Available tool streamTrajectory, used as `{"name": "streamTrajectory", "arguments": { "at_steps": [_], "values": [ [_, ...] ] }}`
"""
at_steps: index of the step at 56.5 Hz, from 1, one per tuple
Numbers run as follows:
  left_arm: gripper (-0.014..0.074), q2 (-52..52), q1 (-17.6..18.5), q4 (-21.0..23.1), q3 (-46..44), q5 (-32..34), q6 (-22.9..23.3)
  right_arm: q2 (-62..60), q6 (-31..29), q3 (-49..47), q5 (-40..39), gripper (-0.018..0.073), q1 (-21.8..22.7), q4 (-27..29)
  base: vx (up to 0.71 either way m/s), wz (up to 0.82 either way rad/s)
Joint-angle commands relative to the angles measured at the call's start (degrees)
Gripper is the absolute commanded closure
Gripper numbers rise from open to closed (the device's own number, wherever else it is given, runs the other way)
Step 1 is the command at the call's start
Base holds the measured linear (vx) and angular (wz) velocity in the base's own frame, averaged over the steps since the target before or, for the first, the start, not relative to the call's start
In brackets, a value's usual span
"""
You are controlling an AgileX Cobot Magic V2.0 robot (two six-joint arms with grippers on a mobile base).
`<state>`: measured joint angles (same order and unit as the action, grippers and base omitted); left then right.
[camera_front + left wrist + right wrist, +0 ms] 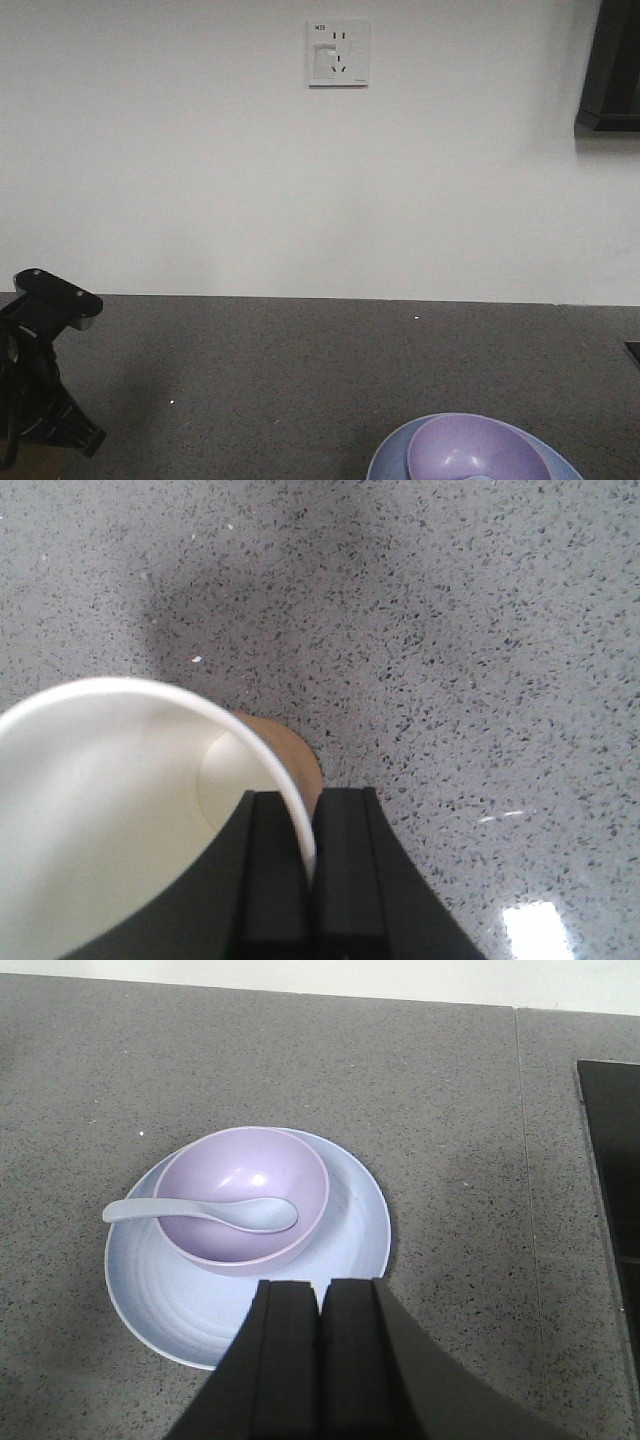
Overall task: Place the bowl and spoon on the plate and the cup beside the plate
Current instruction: 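Grasp the brown paper cup and set it beside the plate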
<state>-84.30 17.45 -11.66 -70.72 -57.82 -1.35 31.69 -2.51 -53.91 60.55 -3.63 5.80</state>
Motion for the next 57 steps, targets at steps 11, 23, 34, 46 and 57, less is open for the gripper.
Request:
{"name": "streamTrajectory", "arguments": {
  "at_steps": [11,23,34,46,57],
  "values": [
    [0.0601,2.8,6.4,6.7,-10.6,-0.9,-5.6,0.5,0.0,-1.4,-4.0,0.0568,0.0,0.3,0.00,0.00],
    [0.0600,0.9,15.6,8.2,-17.6,-1.6,-5.5,0.5,0.0,-1.4,-3.9,0.0568,0.0,0.3,0.00,0.00],
    [0.0600,-4.4,23.5,8.2,-22.7,-2.6,-3.5,0.5,0.0,-1.4,-3.9,0.0568,0.0,0.3,0.00,0.00],
    [0.0600,-11.0,29.6,8.2,-26.9,-2.7,-2.7,0.5,0.0,-1.4,-3.9,0.0568,0.0,0.3,0.00,0.00],
    [0.0600,-16.3,31.6,8.1,-29.3,-3.7,-1.0,0.5,-0.2,-1.4,-3.7,0.0568,0.0,0.3,0.00,0.00]
  ]
}}
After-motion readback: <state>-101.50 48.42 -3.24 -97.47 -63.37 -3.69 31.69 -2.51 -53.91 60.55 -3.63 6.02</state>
